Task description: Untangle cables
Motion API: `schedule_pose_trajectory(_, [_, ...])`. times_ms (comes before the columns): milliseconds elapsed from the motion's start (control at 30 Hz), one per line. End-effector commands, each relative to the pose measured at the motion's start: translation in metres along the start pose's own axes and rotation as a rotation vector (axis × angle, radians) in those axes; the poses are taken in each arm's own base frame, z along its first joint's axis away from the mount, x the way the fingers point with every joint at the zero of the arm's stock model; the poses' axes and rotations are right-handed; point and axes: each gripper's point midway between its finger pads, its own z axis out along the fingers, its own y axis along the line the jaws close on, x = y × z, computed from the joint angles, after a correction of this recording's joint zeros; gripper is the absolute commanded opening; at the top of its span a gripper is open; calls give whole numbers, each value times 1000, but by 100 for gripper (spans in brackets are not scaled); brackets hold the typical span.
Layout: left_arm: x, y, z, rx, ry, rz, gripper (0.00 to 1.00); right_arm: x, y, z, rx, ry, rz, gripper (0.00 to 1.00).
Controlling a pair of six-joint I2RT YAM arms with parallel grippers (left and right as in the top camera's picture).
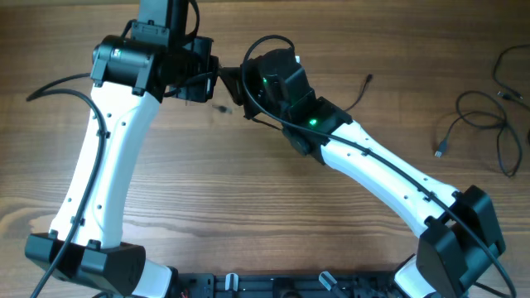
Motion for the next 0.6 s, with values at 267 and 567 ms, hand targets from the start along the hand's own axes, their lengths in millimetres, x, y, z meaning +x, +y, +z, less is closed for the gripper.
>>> schedule_pose_trajectory(267, [-51,30,-38,-58,-90,-49,4,-40,-11,-2,58,-47,19,4])
schedule_pose_trajectory(567, [-125,71,-80,-113,-183,-179,4,-85,-3,-21,62,42,-6,4])
